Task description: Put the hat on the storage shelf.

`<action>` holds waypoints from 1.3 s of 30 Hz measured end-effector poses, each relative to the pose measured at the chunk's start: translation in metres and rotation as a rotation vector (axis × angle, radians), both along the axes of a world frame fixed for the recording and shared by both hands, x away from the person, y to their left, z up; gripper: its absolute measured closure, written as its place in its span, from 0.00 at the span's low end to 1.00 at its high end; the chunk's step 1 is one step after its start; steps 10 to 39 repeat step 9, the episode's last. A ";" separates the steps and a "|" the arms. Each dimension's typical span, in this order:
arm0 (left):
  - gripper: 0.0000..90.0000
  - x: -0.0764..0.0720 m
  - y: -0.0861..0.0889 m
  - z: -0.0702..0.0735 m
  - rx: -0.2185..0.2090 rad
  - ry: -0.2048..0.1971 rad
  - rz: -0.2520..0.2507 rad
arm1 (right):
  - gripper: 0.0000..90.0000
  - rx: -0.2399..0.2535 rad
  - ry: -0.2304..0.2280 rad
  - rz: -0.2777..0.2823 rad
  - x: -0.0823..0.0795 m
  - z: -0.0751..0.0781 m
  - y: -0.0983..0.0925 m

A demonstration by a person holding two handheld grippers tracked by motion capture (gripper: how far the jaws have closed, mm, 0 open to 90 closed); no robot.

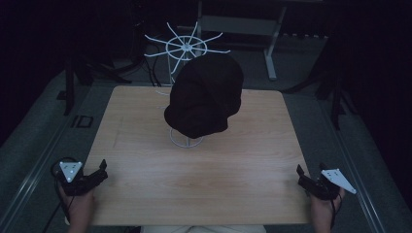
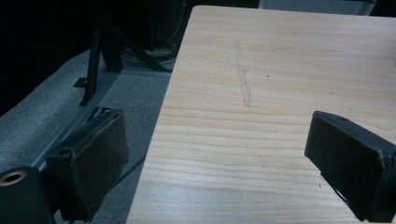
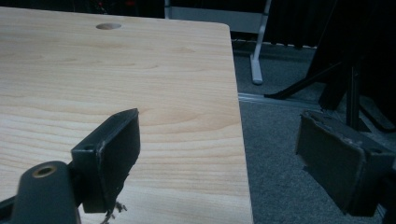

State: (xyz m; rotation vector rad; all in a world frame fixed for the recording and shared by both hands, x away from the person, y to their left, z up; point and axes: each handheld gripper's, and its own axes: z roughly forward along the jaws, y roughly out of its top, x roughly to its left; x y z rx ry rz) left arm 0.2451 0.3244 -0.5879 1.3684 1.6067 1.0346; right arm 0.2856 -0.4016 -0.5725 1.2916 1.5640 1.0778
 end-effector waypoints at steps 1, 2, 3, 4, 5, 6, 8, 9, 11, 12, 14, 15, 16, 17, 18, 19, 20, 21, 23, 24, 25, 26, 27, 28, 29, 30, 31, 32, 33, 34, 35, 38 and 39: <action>0.07 0.000 0.000 0.000 0.000 0.000 0.000 | 0.15 -0.002 -0.001 -0.004 0.000 0.000 0.000; 0.07 0.000 0.000 0.000 0.000 0.000 0.001 | 0.15 -0.003 0.000 -0.001 0.000 0.000 0.000; 0.07 0.000 0.000 0.000 -0.001 -0.001 0.000 | 0.15 -0.004 0.000 -0.004 0.000 0.000 0.001; 0.07 0.000 0.000 0.000 -0.001 -0.001 0.001 | 0.15 -0.003 -0.002 -0.006 0.000 0.000 0.001; 0.07 0.000 0.000 0.000 -0.002 -0.002 0.001 | 0.15 -0.003 0.000 -0.002 0.000 0.000 0.001; 0.07 0.000 0.000 0.000 -0.002 -0.001 0.000 | 0.15 -0.007 0.003 -0.003 0.000 0.000 0.001; 0.07 0.000 0.000 0.000 -0.003 -0.002 0.000 | 0.15 -0.012 0.010 0.000 0.001 0.000 0.001; 0.07 0.000 0.000 0.000 -0.003 -0.002 -0.001 | 0.15 -0.016 0.008 0.000 0.001 0.000 0.001; 0.07 0.000 0.000 0.000 -0.003 -0.002 -0.001 | 0.15 -0.016 0.008 0.000 0.001 0.000 0.001; 0.07 0.000 0.000 0.000 -0.003 -0.002 -0.001 | 0.15 -0.016 0.008 0.000 0.001 0.000 0.001; 0.07 0.000 0.000 0.000 -0.003 -0.002 -0.001 | 0.15 -0.016 0.008 0.000 0.001 0.000 0.001; 0.07 0.000 0.000 0.000 -0.003 -0.002 -0.001 | 0.15 -0.016 0.008 0.000 0.001 0.000 0.001; 0.07 0.000 0.000 0.000 -0.003 -0.002 -0.001 | 0.15 -0.016 0.008 0.000 0.001 0.000 0.001; 0.07 0.000 0.000 0.000 -0.003 -0.002 -0.001 | 0.15 -0.016 0.008 0.000 0.001 0.000 0.001; 0.07 0.000 0.000 0.000 -0.003 -0.002 -0.001 | 0.15 -0.016 0.008 0.000 0.001 0.000 0.001; 0.07 0.000 0.000 0.000 -0.003 -0.002 -0.001 | 0.15 -0.016 0.008 0.000 0.001 0.000 0.001; 0.07 0.000 0.000 0.000 -0.003 -0.002 -0.001 | 0.15 -0.016 0.008 0.000 0.001 0.000 0.001; 0.07 0.000 0.000 0.000 -0.003 -0.002 -0.001 | 0.15 -0.016 0.008 0.000 0.001 0.000 0.001; 0.07 0.000 0.000 0.000 -0.003 -0.002 -0.001 | 0.15 -0.016 0.008 0.000 0.001 0.000 0.001; 0.07 0.000 0.000 0.000 -0.003 -0.002 -0.001 | 0.15 -0.016 0.008 0.000 0.001 0.000 0.001; 0.07 0.000 0.000 0.000 -0.003 -0.002 -0.001 | 0.15 -0.016 0.008 0.000 0.001 0.000 0.001; 0.07 0.000 0.000 0.000 -0.003 -0.002 -0.001 | 0.15 -0.016 0.008 0.000 0.001 0.000 0.001; 0.07 0.000 0.000 0.000 -0.003 -0.002 -0.001 | 0.15 -0.016 0.008 0.000 0.001 0.000 0.001; 0.07 0.000 0.000 0.000 -0.003 -0.002 -0.001 | 0.15 -0.016 0.008 0.000 0.001 0.000 0.001; 0.07 0.000 0.000 0.000 -0.003 -0.002 -0.001 | 0.15 -0.016 0.008 0.000 0.001 0.000 0.001; 0.07 0.000 0.000 0.000 -0.003 -0.002 -0.001 | 0.15 -0.016 0.008 0.000 0.001 0.000 0.001; 0.07 0.000 0.000 0.000 -0.003 -0.002 -0.001 | 0.15 -0.016 0.008 0.000 0.001 0.000 0.001; 0.07 0.000 0.000 0.000 -0.003 -0.002 -0.001 | 0.15 -0.016 0.008 0.000 0.001 0.000 0.001; 0.07 0.000 0.000 0.000 -0.003 -0.002 -0.001 | 0.15 -0.016 0.008 0.000 0.001 0.000 0.001; 0.07 0.000 0.000 0.000 -0.003 -0.002 -0.001 | 0.15 -0.016 0.008 0.000 0.001 0.000 0.001; 0.07 0.000 0.000 0.000 -0.003 -0.002 -0.001 | 0.15 -0.016 0.008 0.000 0.001 0.000 0.001; 0.07 0.000 0.000 0.000 -0.003 -0.002 -0.001 | 0.15 -0.016 0.008 0.000 0.001 0.000 0.001; 0.07 0.000 0.000 0.000 -0.003 -0.002 -0.001 | 0.15 -0.016 0.008 0.000 0.001 0.000 0.001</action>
